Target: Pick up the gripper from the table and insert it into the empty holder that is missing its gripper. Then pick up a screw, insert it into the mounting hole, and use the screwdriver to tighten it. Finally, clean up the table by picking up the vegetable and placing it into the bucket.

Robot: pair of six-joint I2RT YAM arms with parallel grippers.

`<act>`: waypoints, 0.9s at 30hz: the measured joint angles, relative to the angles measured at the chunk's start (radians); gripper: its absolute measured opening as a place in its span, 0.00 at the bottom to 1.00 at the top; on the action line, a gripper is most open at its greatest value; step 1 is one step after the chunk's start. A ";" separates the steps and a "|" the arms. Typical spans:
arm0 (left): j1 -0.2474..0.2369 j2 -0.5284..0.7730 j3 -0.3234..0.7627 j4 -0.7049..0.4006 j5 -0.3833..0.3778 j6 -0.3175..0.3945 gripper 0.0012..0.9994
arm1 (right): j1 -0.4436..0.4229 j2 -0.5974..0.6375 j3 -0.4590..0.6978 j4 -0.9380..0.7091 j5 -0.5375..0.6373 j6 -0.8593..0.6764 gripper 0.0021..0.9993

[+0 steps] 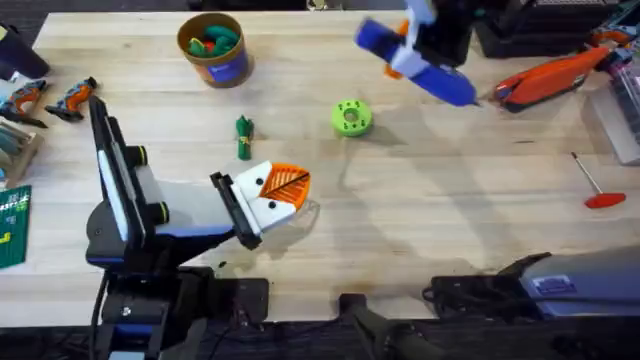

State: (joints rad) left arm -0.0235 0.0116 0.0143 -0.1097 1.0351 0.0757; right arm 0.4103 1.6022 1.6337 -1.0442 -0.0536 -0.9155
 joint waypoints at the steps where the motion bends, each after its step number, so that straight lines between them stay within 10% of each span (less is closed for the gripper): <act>1: 0.000 0.000 0.000 0.000 0.000 0.000 0.00 | -0.015 0.030 0.000 -0.011 0.031 -0.020 0.02; 19: 0.000 0.000 0.000 0.000 0.000 0.000 0.00 | -0.197 0.516 0.001 0.117 0.267 -0.146 0.04; 25: 0.000 0.000 0.000 0.000 0.000 0.000 0.00 | -0.196 0.501 0.012 0.107 0.320 -0.124 0.89; 27: 0.000 0.000 0.000 0.000 0.000 0.000 0.00 | -0.192 0.488 0.011 0.100 0.340 -0.090 0.98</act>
State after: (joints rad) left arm -0.0235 0.0116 0.0143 -0.1097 1.0351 0.0761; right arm 0.2180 2.0899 1.6451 -0.9440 0.2860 -1.0060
